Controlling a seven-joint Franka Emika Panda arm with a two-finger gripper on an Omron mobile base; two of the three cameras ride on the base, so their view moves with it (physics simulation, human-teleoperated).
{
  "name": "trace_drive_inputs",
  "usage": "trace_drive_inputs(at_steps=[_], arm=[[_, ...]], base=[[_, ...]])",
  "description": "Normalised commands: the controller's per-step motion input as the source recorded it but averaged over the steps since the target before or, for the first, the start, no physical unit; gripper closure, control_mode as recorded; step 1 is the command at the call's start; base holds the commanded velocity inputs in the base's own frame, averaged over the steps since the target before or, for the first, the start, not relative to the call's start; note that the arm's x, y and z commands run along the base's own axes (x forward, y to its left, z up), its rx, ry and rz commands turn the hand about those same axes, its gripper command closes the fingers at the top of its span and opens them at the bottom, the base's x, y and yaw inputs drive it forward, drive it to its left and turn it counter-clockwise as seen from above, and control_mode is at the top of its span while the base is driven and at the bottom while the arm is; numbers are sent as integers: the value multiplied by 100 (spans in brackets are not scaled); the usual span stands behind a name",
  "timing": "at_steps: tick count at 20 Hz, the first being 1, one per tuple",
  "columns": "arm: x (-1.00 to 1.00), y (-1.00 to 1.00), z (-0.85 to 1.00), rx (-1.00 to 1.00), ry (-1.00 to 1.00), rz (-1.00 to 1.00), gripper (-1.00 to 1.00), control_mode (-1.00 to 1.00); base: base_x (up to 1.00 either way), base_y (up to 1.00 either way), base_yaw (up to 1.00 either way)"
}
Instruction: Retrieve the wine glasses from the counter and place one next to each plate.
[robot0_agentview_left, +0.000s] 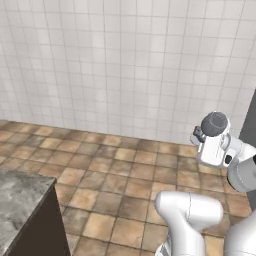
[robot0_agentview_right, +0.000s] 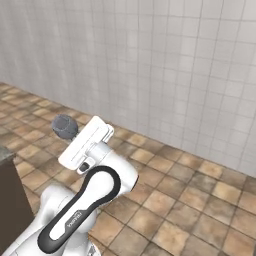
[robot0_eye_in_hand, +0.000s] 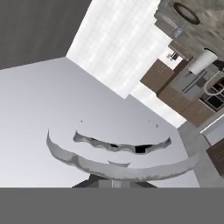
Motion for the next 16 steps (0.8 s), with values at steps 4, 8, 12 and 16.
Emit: trace_drive_inputs(at_steps=[4, 8, 12, 16], arm=[[0, 0, 0, 0, 0, 0, 100, 100], [0, 0, 0, 0, 0, 0, 100, 100], [0, 0, 0, 0, 0, 0, 100, 100], [0, 0, 0, 0, 0, 0, 100, 100]], base=[[100, -35, 17], [100, -15, 17], [100, -3, 20], [100, 0, 22]])
